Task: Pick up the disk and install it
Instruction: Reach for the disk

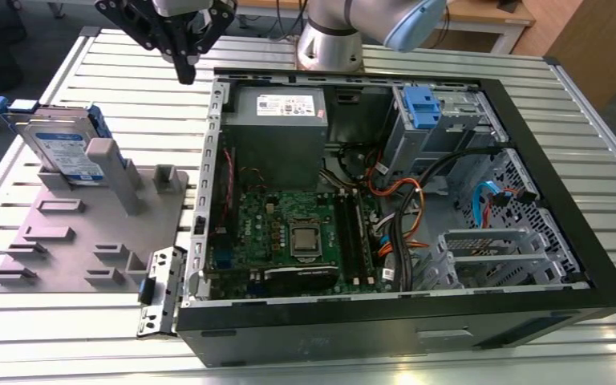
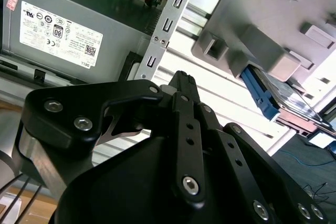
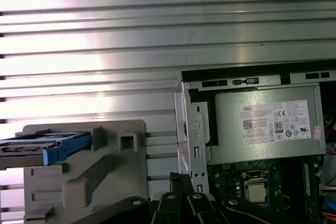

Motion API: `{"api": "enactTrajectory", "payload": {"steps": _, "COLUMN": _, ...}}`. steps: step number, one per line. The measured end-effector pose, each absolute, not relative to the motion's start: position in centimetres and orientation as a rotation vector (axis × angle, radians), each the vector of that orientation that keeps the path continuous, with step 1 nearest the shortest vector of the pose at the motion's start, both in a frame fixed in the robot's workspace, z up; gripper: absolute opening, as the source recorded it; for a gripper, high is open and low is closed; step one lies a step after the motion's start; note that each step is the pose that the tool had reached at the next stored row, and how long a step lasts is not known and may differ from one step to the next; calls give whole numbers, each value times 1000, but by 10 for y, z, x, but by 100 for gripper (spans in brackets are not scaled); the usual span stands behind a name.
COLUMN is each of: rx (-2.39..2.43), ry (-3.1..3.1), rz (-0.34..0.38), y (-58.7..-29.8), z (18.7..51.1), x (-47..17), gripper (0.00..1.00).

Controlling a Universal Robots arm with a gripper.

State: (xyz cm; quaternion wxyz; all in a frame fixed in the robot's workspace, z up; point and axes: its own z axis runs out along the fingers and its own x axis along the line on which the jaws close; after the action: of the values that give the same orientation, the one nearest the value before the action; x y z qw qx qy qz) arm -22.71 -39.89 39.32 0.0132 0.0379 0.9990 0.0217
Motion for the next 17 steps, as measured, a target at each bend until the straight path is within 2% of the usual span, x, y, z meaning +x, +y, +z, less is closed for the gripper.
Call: {"api": "enactTrajectory", "payload": {"steps": 17, "rx": 118, "ry": 3112, "rz": 68, "y": -399, "z": 393, "x": -236, "gripper": 11}}
